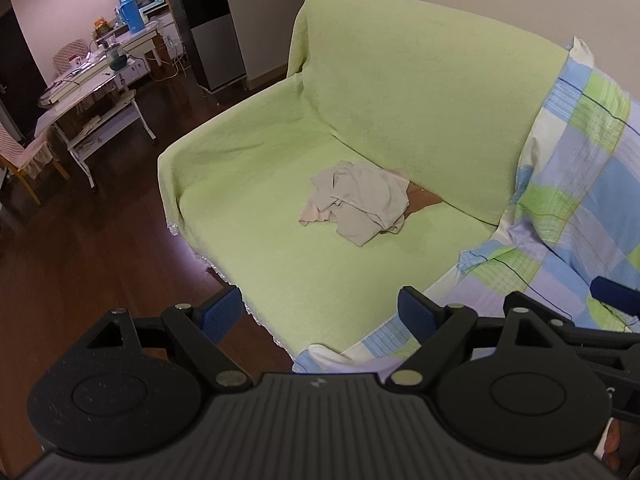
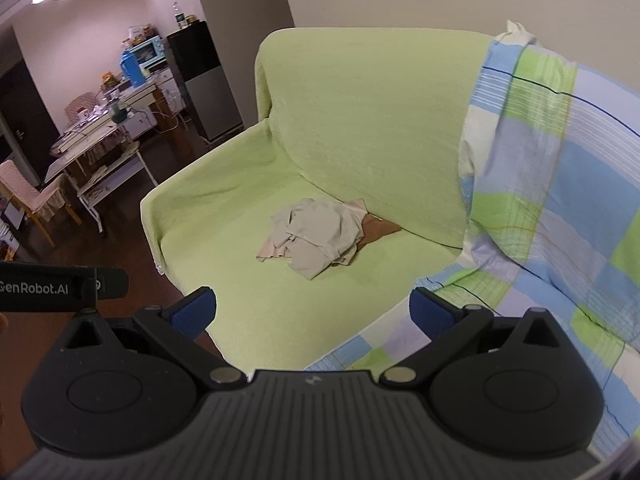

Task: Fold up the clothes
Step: 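Move both grippers toward the crumpled beige shirt on the sofa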

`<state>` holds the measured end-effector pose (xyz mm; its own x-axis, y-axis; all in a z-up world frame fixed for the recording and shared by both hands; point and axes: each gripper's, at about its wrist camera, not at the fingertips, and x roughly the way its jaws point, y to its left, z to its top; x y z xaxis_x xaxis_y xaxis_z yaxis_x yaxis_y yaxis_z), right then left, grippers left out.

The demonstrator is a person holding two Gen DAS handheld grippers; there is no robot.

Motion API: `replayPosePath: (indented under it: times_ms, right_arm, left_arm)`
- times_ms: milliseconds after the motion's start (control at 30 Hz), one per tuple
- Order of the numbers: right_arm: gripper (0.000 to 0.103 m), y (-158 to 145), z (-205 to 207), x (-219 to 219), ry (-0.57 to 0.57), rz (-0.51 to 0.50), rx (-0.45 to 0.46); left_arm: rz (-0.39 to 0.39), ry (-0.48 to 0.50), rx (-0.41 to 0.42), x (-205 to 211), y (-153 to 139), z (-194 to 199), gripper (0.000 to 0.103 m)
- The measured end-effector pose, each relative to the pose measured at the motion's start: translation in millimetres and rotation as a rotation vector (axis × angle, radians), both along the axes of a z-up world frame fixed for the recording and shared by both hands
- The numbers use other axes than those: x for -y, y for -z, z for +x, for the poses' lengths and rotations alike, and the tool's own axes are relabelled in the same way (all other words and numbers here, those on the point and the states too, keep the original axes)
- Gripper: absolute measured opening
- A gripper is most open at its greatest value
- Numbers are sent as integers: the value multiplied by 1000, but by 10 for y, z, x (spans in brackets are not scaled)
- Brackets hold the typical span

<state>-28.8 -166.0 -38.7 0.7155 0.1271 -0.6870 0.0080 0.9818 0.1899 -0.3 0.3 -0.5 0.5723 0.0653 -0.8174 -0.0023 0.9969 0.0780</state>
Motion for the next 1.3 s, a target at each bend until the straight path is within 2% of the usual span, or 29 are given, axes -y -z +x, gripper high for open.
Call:
replayPosePath:
  times_ms: [133,267,333,533,633,867,1067,1200,1300]
  right_arm:
    - [102,99,101,-141,-32,-58,-12]
    - [102,126,390,107,-58,11,-39]
    - [102,153,413,207,-68,14,-13]
    - [102,300,593,227,-50,-2,-1]
    - [102,387,756,251,-28,9,-31]
    - [102,564,1106,273,4,2,-37]
    - [102,833,1486,150,69,3,-38]
    - [102,1212,1851,17,73,-9,-141]
    - [102,1567,2070,-113,83,-1,-201]
  left_arm:
    - [-24,-11,-16,55,34,-16,87]
    - [-36,-29,-41,190,93,74,87]
    - [-59,-44,-56,47,198,193,87]
    - [-40,-66,-113,280,509,482,87]
    - [-29,-77,-142,408,664,626,87]
    - [-87,-33,-109,305,934,1100,87]
    - [-191,3,-231,20,1571,1691,87]
    - [-236,41,-346,-148,2108,2085,86]
    - [-228,51,-388,-223,2469,2359,86]
